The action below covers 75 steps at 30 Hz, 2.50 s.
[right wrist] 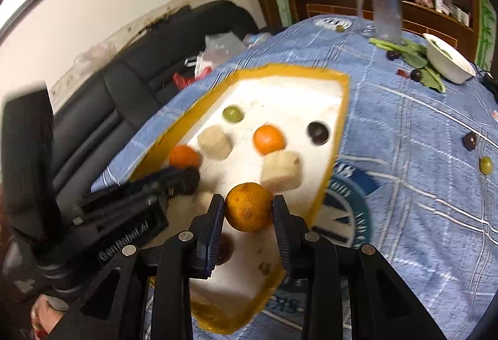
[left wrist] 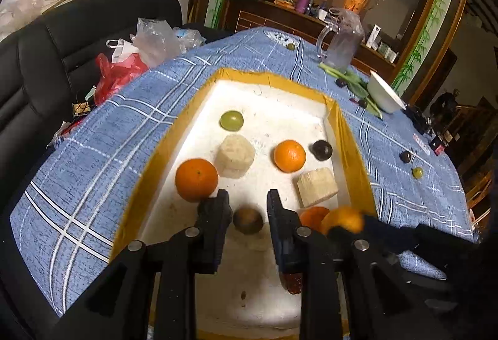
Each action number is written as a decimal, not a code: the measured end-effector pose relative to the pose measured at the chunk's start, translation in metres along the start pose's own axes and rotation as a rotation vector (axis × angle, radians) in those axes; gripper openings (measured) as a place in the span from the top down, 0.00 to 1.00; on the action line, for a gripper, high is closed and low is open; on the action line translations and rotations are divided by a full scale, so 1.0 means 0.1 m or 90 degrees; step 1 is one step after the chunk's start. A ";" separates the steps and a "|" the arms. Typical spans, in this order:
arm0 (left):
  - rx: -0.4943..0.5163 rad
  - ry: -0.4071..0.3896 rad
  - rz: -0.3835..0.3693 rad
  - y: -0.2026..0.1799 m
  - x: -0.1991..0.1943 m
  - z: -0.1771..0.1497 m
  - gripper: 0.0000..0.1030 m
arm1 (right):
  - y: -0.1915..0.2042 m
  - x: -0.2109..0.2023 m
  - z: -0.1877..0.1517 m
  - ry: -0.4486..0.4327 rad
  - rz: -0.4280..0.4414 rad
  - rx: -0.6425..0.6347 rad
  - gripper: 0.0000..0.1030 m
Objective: Organize fruits
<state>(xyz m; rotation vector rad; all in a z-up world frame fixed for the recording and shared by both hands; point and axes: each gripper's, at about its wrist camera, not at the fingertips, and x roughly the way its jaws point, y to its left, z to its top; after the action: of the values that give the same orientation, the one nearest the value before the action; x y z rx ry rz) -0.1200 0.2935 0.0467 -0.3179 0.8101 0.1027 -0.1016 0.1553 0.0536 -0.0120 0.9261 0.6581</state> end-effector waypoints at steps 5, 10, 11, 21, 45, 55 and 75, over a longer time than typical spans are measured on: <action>-0.052 -0.030 -0.015 0.16 -0.14 0.05 0.37 | 0.09 0.04 -0.06 0.009 0.002 -0.019 0.65; -0.077 -0.044 -0.027 0.16 -0.27 0.13 0.32 | 0.06 -0.15 -0.07 -0.021 0.007 -0.015 0.62; -0.076 -0.050 -0.030 0.13 -0.30 0.14 0.28 | 0.04 -0.24 -0.08 -0.034 0.003 -0.011 0.60; 0.030 -0.045 -0.078 -0.75 -0.44 0.04 0.22 | -0.57 -1.07 -0.50 -0.147 -0.041 0.121 0.44; 0.241 -0.037 -0.108 -2.10 -0.50 -0.48 0.18 | -1.59 -1.85 -1.23 -0.228 -0.164 0.298 0.36; 0.196 -0.082 -0.095 -1.76 -0.62 -0.39 0.18 | -1.42 -1.76 -1.15 -0.218 -0.204 0.284 0.34; 0.161 -0.120 -0.095 -1.45 -0.76 -0.35 0.15 | -1.07 -1.65 -1.06 -0.204 -0.240 0.232 0.29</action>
<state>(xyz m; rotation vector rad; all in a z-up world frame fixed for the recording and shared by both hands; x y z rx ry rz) -0.1660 0.1478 0.1146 -0.1262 0.6018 -0.1079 -0.1923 -0.0467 0.0823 0.2326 0.6962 0.1279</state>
